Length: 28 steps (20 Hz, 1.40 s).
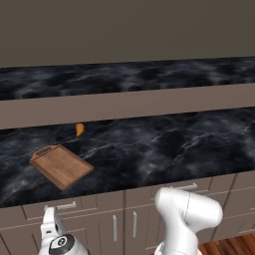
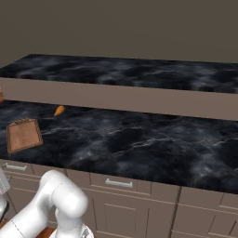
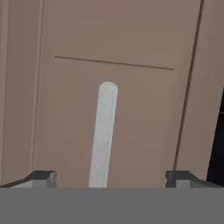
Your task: Open the drawer on the left and place the cutting tools on the cutting board.
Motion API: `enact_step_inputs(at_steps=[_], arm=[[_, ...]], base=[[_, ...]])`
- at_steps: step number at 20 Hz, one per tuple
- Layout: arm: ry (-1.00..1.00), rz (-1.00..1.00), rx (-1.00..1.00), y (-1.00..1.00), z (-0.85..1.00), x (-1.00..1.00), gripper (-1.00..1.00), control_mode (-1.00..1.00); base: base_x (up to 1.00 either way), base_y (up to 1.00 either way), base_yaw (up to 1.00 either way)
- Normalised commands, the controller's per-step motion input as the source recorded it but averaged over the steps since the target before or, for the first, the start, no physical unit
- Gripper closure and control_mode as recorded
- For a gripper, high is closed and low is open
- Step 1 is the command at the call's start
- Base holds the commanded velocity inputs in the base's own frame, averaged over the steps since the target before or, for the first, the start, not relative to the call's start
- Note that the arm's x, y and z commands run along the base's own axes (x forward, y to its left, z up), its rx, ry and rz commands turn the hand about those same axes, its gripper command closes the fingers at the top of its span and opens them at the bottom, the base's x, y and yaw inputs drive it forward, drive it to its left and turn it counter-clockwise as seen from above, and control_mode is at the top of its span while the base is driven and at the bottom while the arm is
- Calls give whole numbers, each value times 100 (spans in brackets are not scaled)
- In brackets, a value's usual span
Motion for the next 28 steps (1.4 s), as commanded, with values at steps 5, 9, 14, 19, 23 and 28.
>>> enact_step_inputs(at_steps=[5, 9, 14, 19, 23, 28], arm=[[0, 0, 0, 9, -22, 32, -100, -100], [0, 0, 0, 7, -18, 28, -100, -100], [0, 0, 0, 4, -14, 30, -100, -100], [0, 0, -1, 4, -23, 29, -100, -100], [0, 0, -2, 13, -29, 35, 100, -100], [0, 1, -2, 15, -26, 23, 100, -100]], base=[[0, 0, 0], [0, 0, 0], [0, 0, 0], [0, 0, 0], [0, 0, 0], [0, 0, 0]])
